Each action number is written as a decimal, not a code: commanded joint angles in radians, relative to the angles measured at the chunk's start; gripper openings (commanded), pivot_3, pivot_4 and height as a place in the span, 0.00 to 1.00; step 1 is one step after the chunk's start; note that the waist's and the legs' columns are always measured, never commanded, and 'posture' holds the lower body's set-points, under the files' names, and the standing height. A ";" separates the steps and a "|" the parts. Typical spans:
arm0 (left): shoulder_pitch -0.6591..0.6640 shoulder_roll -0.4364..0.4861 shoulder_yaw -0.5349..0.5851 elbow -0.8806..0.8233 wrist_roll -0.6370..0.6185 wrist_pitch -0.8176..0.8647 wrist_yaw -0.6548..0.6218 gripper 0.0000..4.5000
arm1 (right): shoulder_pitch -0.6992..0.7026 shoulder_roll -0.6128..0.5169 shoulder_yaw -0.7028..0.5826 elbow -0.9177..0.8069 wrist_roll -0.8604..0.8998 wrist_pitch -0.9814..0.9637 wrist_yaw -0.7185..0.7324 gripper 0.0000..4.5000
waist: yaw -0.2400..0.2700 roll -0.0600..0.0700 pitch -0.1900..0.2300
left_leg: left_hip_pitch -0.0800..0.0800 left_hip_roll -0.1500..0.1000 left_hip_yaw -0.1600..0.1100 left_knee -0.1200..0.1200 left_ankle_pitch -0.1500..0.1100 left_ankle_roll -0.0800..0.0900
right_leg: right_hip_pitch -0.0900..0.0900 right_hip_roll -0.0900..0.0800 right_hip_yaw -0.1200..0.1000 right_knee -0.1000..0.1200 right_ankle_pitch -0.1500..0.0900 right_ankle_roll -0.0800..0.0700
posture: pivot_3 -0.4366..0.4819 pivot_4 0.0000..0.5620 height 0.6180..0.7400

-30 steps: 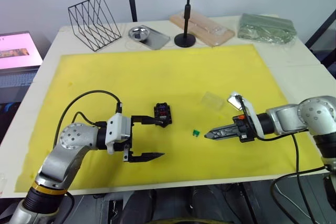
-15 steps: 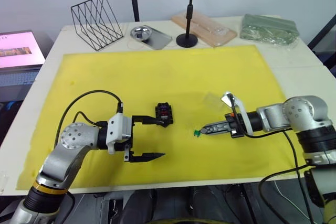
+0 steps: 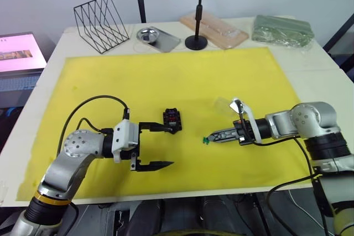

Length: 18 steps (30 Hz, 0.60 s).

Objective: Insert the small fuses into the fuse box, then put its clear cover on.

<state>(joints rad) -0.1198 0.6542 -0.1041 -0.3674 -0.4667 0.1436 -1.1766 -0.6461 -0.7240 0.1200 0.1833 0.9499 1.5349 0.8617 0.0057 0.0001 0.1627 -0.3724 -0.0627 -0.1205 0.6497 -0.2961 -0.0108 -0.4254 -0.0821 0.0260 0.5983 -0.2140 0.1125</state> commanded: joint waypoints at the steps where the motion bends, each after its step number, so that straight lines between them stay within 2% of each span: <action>1: -0.003 0.007 0.006 -0.035 -0.010 -0.004 0.001 1.00 | -0.020 0.019 -0.010 0.003 -0.025 -0.005 0.006 0.56 | -0.001 0.000 0.000 | 0.000 0.000 0.000 0.000 0.000 0.000 | 0.000 0.000 0.000 0.000 0.000 0.000 | 0.48 0.27 1.00; 3: -0.001 0.008 0.006 -0.036 -0.009 -0.005 0.000 1.00 | -0.020 0.024 -0.004 -0.001 -0.032 -0.002 0.014 0.56 | -0.002 0.000 0.000 | 0.000 0.000 0.000 0.000 0.000 0.000 | 0.000 0.000 0.000 0.000 0.000 0.000 | 0.48 0.27 1.00; 6: 0.000 0.009 0.008 -0.038 -0.011 -0.003 0.001 1.00 | -0.012 0.024 0.006 -0.019 -0.044 0.003 0.025 0.44 | -0.002 0.000 0.000 | 0.000 0.000 0.000 0.000 0.000 0.000 | 0.000 0.000 0.000 0.000 0.000 0.000 | 0.48 0.27 1.00; 11: 0.001 0.011 0.009 -0.039 -0.011 -0.001 0.002 1.00 | -0.006 0.021 0.016 -0.026 -0.061 -0.002 0.040 0.07 | -0.001 0.000 0.000 | 0.000 0.000 0.000 0.000 0.000 0.000 | 0.000 0.000 0.000 0.000 0.000 0.000 | 0.48 0.27 1.00; 18: 0.003 0.011 0.010 -0.042 -0.011 0.000 0.005 1.00 | -0.005 0.034 0.018 -0.021 -0.089 -0.005 0.037 0.07 | 0.000 0.000 0.000 | 0.000 0.000 0.000 0.000 0.000 0.000 | 0.000 0.000 0.000 0.000 0.000 0.000 | 0.48 0.27 1.00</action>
<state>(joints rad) -0.1172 0.6570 -0.1040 -0.3683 -0.4667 0.1473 -1.1755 -0.6496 -0.6965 0.1421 0.1778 0.8679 1.5343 0.8955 0.0055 0.0000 0.1625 -0.3724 -0.0627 -0.1205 0.6497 -0.2960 -0.0110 -0.4255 -0.0820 0.0260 0.5984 -0.2140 0.1124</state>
